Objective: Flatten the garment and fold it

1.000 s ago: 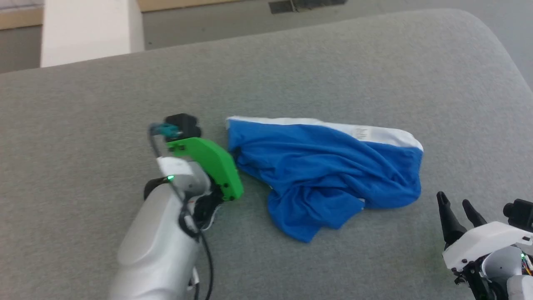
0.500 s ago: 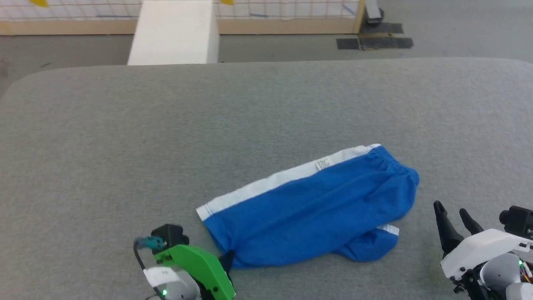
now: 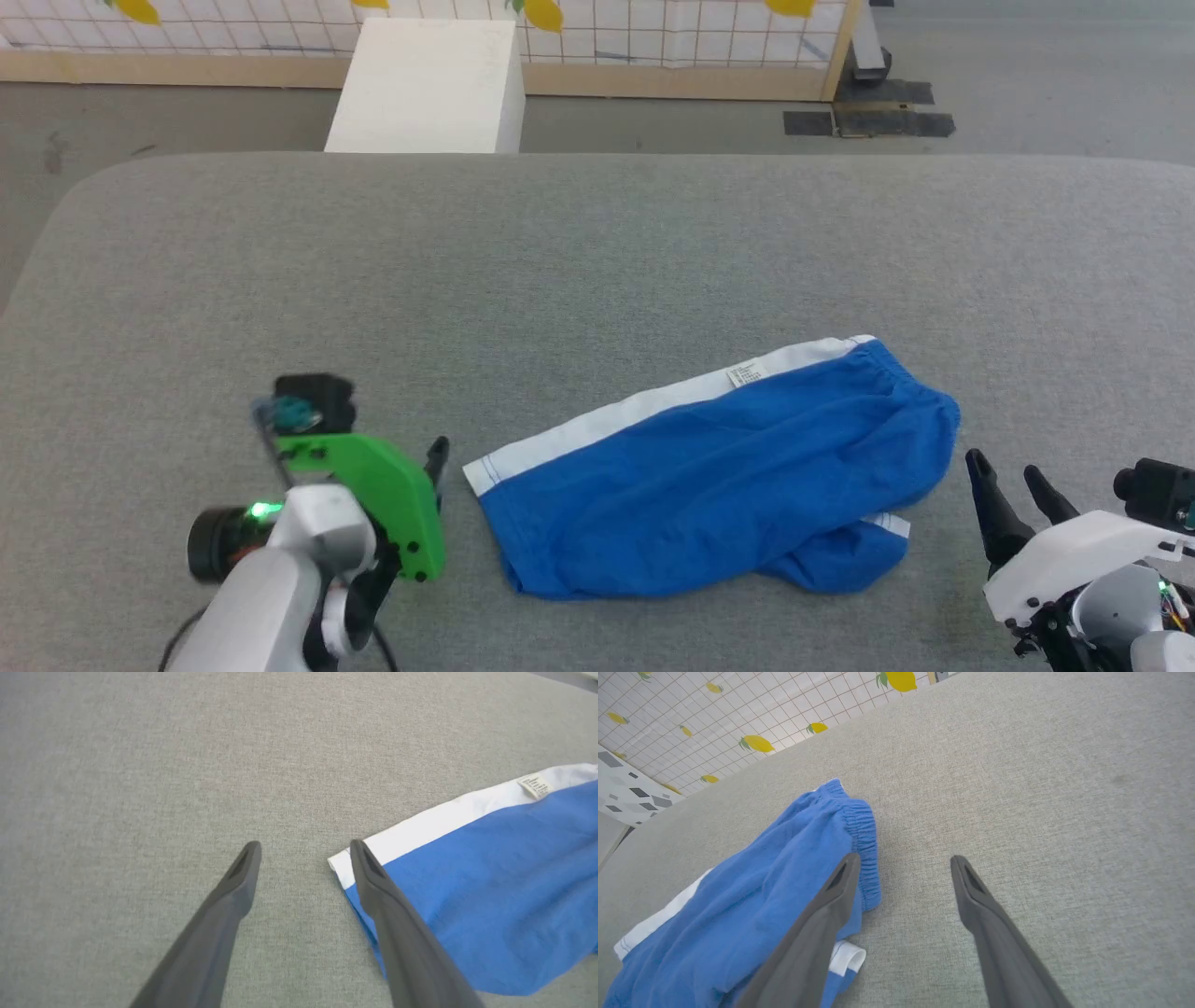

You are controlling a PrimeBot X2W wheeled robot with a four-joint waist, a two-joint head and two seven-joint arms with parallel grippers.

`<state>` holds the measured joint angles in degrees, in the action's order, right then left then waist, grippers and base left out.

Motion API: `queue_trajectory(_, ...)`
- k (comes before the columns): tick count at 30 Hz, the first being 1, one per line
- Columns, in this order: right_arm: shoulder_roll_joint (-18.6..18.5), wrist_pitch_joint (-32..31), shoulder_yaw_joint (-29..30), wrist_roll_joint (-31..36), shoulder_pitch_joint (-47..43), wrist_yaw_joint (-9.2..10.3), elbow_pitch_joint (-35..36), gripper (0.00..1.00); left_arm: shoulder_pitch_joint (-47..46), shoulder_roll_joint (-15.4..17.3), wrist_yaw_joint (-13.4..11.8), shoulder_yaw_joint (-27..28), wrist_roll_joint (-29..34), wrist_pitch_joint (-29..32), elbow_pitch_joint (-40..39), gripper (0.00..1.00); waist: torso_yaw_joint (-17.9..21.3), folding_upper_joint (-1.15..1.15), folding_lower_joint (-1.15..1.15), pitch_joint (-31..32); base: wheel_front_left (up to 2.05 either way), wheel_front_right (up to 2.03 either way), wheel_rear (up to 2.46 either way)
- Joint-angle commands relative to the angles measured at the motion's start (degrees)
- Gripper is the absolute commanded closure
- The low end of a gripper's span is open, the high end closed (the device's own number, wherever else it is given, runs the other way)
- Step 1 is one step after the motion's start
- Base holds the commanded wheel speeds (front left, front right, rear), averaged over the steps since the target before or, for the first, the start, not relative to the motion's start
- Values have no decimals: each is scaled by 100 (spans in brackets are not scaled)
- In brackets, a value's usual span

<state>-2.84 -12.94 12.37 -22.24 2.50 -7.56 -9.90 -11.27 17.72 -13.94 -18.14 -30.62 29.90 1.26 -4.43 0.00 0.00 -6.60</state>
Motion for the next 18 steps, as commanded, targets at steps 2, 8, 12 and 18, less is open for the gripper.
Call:
queue_trajectory(2, -4, -15, -25, -26, 4, 8, 38, 0, -294, 81, 133, -208, 154, 216, 219, 0, 94, 0, 0, -98, 0, 0, 0)
queue_trajectory(8, -4, -4, 11, -12, 109, 8, 69, 0, -726, 73, 418, -606, 251, 640, 802, 0, 286, 0, 0, -288, 0, 0, 0)
queue_trajectory(12, -4, 17, 54, -10, 144, 8, 66, 0, -723, -15, 456, -655, 143, 730, 1093, 0, 372, 0, 0, -370, 0, 0, 0)
queue_trajectory(18, -4, 43, 99, -2, 157, 8, 54, 0, -707, -135, 494, -590, -22, 572, 1294, 100, 390, 0, 0, -434, 0, 0, 0)
